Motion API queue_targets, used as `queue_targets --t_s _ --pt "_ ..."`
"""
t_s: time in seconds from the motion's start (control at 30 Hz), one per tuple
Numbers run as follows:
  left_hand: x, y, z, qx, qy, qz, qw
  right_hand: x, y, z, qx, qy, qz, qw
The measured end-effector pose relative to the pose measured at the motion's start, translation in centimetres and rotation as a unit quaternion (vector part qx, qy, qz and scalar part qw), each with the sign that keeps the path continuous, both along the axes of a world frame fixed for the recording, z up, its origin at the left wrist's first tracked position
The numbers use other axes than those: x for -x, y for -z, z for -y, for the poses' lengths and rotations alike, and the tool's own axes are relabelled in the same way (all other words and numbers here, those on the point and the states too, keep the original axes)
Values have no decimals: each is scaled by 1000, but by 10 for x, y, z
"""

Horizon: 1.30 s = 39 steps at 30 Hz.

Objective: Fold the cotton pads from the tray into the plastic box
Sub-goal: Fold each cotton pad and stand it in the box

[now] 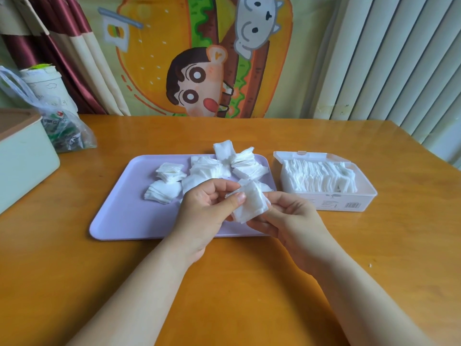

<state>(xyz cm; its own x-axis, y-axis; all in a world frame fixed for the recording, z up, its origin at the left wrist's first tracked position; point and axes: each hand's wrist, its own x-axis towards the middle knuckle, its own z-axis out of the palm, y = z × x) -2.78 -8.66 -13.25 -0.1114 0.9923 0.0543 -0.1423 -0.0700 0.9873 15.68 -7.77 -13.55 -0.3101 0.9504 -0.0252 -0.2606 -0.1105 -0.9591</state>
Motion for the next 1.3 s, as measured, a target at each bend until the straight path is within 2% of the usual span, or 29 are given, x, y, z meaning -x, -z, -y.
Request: queue_targets --t_s 0.13,0.27,0.47,0.57,0.7,0.97,1.1,1.2,1.27,1.3 --pt "-1 2 1 -4 -14 -16 1000 -2 -1 -2 27 -12 -18 999" --pt "0 4 2 -39 -37 -122 991 -2 -3 -2 28 -19 -14 999" --pt "6 1 5 7 14 -137 990 -3 -2 -1 -6 -3 -3 1000" --pt "5 0 6 -10 23 -142 990 -2 -1 0 -33 10 41 999" --pt "1 -2 9 -30 8 -156 987 2 -4 1 -17 26 19 999" --pt "-8 -2 14 -61 -16 -234 970 7 0 2 -36 65 95 993" --pt "-3 -1 12 -58 -16 -223 973 -1 -7 2 -78 27 138 987" --pt "-1 -4 7 -42 -9 -225 973 -5 -3 -3 -115 84 204 968" --pt "7 -2 -1 -25 -29 -299 954 -6 1 -7 -123 153 219 956" --pt "11 1 -5 -19 -46 -370 928 -7 2 -8 -119 181 215 952"
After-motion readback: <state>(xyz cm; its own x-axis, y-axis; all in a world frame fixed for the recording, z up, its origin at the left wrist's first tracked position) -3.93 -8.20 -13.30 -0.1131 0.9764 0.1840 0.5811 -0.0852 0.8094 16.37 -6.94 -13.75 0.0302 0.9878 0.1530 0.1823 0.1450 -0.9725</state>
